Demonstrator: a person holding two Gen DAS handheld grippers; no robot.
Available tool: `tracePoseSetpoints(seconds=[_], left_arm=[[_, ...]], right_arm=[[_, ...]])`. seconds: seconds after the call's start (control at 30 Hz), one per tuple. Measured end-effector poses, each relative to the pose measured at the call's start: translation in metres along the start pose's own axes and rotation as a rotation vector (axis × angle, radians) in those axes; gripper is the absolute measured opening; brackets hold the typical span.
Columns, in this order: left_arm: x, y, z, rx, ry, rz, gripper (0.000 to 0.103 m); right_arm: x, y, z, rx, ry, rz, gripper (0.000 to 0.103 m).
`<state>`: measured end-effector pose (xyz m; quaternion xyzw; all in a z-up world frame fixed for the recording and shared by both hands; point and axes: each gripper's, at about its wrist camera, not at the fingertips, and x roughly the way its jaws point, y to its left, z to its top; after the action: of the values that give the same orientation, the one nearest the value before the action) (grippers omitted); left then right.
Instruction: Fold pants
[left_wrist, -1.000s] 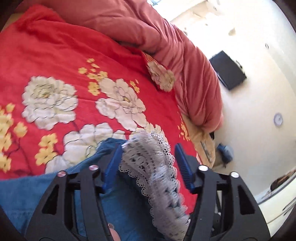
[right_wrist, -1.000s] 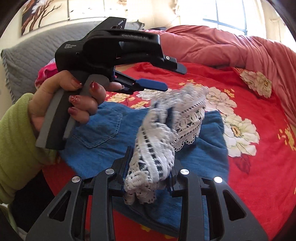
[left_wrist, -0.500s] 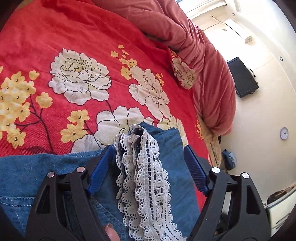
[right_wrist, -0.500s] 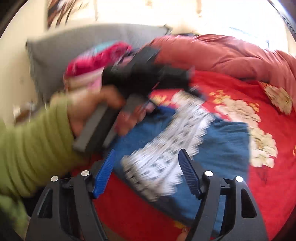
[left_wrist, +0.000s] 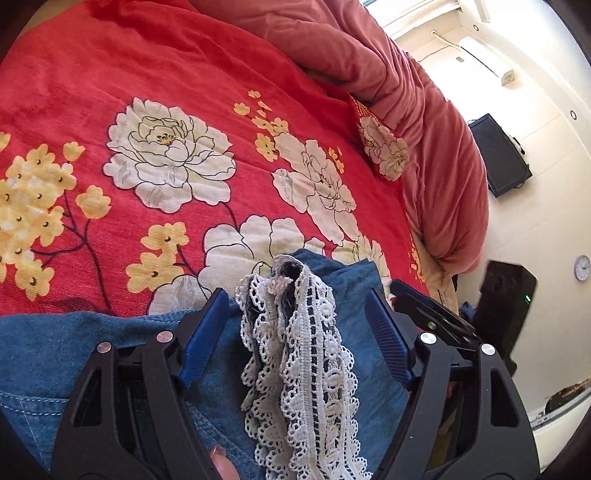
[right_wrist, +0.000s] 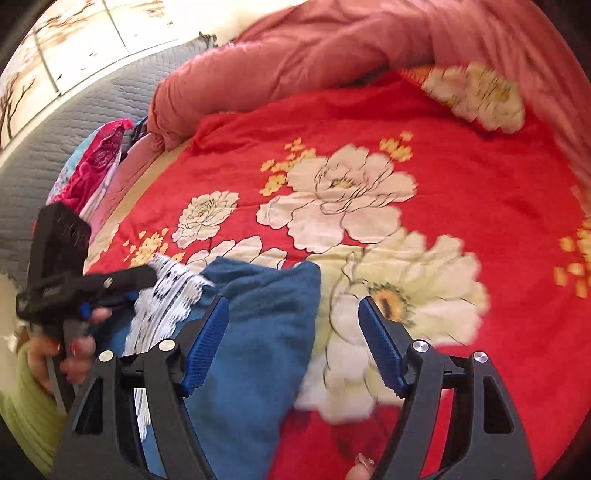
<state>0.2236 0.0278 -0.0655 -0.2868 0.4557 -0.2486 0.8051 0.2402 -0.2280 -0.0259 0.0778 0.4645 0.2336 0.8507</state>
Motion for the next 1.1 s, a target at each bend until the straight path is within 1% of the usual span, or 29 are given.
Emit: tracePoseSetpoints(seconds=[0.03, 0.07, 0.1, 0.13, 0.17, 0.2, 0.23, 0.27, 0.3, 0.33, 0.4, 0.47, 0.53, 0.63, 0.67, 0.7, 0.77, 0.8, 0.87, 0.9, 1.0, 1.1], left_arm=[[0.0, 0.001, 0.0, -0.001, 0.0, 0.002, 0.067], [0.0, 0.001, 0.0, -0.004, 0.002, 0.003, 0.065], [0.001, 0.001, 0.0, -0.001, 0.007, 0.005, 0.064], [0.001, 0.001, 0.0, 0.002, 0.013, 0.009, 0.055], [0.004, 0.002, 0.0, -0.008, 0.024, 0.01, 0.036], [0.006, 0.004, 0.0, -0.021, 0.033, 0.006, 0.028], [0.008, 0.008, -0.001, -0.053, 0.038, 0.002, 0.02], [0.008, 0.01, -0.002, -0.067, 0.034, 0.001, 0.018], [0.006, 0.011, -0.002, -0.074, 0.028, 0.0, 0.017], [0.004, 0.009, -0.002, -0.07, 0.021, 0.002, 0.017], [-0.002, -0.001, -0.001, -0.021, -0.006, 0.02, 0.016], [-0.006, -0.011, 0.0, 0.035, -0.035, 0.047, 0.017], [-0.005, -0.016, 0.001, 0.073, -0.042, 0.085, 0.017], [0.007, -0.007, 0.0, 0.057, -0.002, 0.132, 0.017], [0.01, -0.003, -0.001, 0.045, 0.006, 0.139, 0.019], [0.01, -0.001, -0.001, 0.039, 0.009, 0.136, 0.019], [0.006, -0.002, 0.0, 0.04, 0.004, 0.126, 0.02], [0.002, -0.004, 0.0, 0.05, -0.001, 0.13, 0.022], [-0.007, -0.007, -0.001, 0.072, -0.017, 0.152, 0.027], [-0.015, -0.01, -0.002, 0.086, -0.031, 0.165, 0.028], [-0.035, -0.016, -0.003, 0.1, -0.077, 0.186, 0.034], [-0.052, -0.03, -0.008, 0.125, -0.121, 0.2, 0.039]], right_arm=[[0.006, -0.003, 0.0, 0.017, 0.02, 0.01, 0.071], [0.01, 0.0, -0.001, 0.025, 0.037, 0.022, 0.068], [0.015, 0.0, 0.0, 0.035, 0.056, 0.033, 0.059], [0.022, 0.001, -0.001, 0.047, 0.073, 0.046, 0.055], [0.023, 0.003, -0.003, 0.049, 0.076, 0.073, 0.04], [0.023, 0.004, -0.004, 0.049, 0.073, 0.107, 0.026], [0.023, 0.005, -0.007, 0.051, 0.066, 0.122, 0.025], [0.019, 0.006, -0.008, 0.049, 0.048, 0.11, 0.018], [0.014, 0.007, -0.008, 0.042, 0.025, 0.101, 0.014], [0.006, 0.009, -0.008, 0.03, -0.006, 0.092, 0.014], [-0.005, 0.015, -0.005, -0.005, -0.051, 0.065, 0.014], [-0.005, 0.025, 0.001, -0.078, -0.077, 0.003, 0.014], [0.006, 0.029, 0.003, -0.119, -0.061, -0.07, 0.014], [0.024, 0.031, -0.003, -0.151, -0.002, -0.157, 0.017], [0.028, 0.031, -0.005, -0.164, 0.009, -0.177, 0.021], [0.029, 0.031, -0.006, -0.167, 0.008, -0.199, 0.028], [0.024, 0.03, -0.007, -0.163, -0.007, -0.213, 0.038], [0.018, 0.029, -0.007, -0.157, -0.022, -0.21, 0.04], [0.004, 0.029, -0.011, -0.139, -0.066, -0.195, 0.053], [-0.001, 0.028, -0.012, -0.134, -0.081, -0.185, 0.056], [-0.025, 0.024, -0.023, -0.121, -0.121, -0.17, 0.056], [-0.04, 0.029, -0.028, -0.119, -0.134, -0.142, 0.057]])
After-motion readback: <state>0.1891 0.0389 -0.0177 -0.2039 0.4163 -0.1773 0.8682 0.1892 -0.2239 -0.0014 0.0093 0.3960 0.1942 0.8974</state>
